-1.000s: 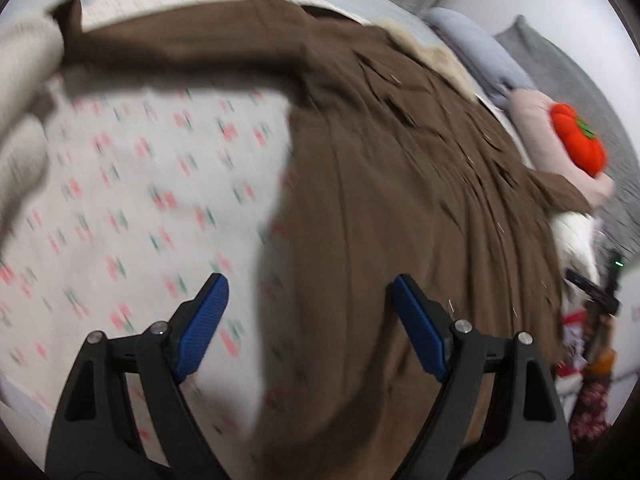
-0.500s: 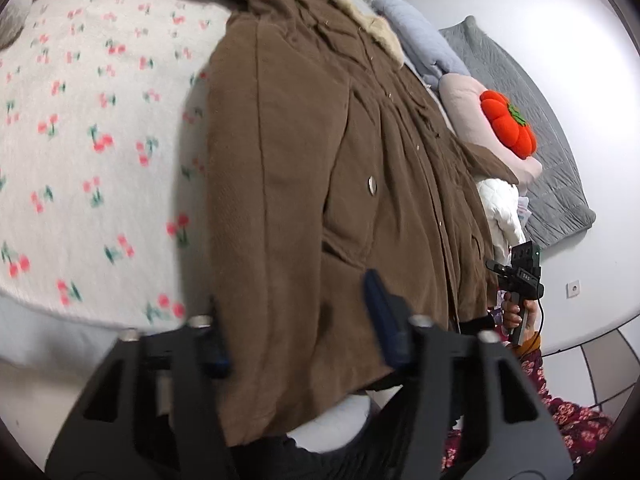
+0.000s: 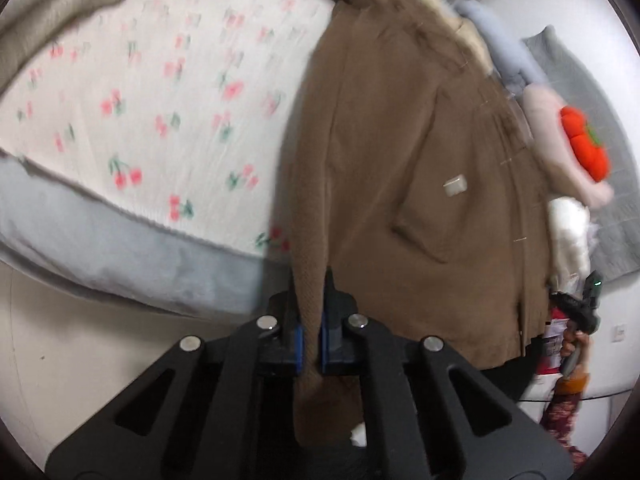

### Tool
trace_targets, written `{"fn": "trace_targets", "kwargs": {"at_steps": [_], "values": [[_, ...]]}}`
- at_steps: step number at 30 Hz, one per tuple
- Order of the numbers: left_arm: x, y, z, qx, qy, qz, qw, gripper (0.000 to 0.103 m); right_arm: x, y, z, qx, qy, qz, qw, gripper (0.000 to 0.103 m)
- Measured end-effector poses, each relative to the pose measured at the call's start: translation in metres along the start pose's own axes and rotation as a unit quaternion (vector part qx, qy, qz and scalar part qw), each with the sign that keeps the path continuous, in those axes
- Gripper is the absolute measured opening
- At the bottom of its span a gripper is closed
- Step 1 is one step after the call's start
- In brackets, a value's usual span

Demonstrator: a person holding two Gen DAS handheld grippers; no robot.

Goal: Fold large clothes

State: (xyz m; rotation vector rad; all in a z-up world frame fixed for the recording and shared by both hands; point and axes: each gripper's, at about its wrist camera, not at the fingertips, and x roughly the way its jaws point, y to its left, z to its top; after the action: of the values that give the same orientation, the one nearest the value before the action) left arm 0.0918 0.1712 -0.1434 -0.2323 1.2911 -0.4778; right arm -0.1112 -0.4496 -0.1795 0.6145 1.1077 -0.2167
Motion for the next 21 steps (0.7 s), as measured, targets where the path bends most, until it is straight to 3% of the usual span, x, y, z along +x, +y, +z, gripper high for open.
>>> {"fn": "trace_targets", "kwargs": {"at_steps": [3, 5, 6, 8, 10, 14, 16, 19, 21], "values": [[-0.006, -0.007, 0.002, -0.004, -0.006, 0.02, 0.9998, 0.017, -0.009, 0.004, 0.001, -0.002, -0.012, -0.018, 1.0, 0.007], [-0.012, -0.017, 0.001, 0.014, -0.008, 0.081, 0.9966, 0.032, -0.016, 0.008, 0.004, -0.014, -0.012, -0.055, 0.998, 0.022], [-0.016, -0.017, 0.003, 0.019, -0.01, 0.097, 0.9951, 0.035, -0.022, 0.008, 0.004, -0.017, -0.016, -0.07, 0.997, 0.027], [-0.029, -0.025, 0.006, 0.031, -0.031, 0.142, 0.9889, 0.052, -0.039, 0.009, 0.007, -0.019, -0.044, -0.087, 0.995, 0.04], [-0.038, -0.038, 0.014, 0.037, -0.059, 0.173, 0.9825, 0.061, -0.054, 0.021, 0.017, -0.037, -0.087, -0.117, 0.989, 0.047], [-0.043, -0.088, 0.044, 0.079, -0.117, 0.149, 0.9787, 0.075, -0.061, 0.073, 0.042, -0.086, -0.156, -0.127, 0.976, 0.069], [-0.035, -0.116, 0.057, 0.106, -0.143, 0.138, 0.9744, 0.082, -0.051, 0.107, 0.059, -0.118, -0.18, -0.13, 0.968, 0.074], [-0.012, -0.155, 0.089, 0.156, -0.192, 0.113, 0.9623, 0.082, -0.024, 0.156, 0.082, -0.162, -0.219, -0.121, 0.955, 0.076], [0.003, -0.171, 0.105, 0.171, -0.21, 0.117, 0.9554, 0.082, 0.001, 0.18, 0.1, -0.169, -0.237, -0.109, 0.951, 0.076]]}}
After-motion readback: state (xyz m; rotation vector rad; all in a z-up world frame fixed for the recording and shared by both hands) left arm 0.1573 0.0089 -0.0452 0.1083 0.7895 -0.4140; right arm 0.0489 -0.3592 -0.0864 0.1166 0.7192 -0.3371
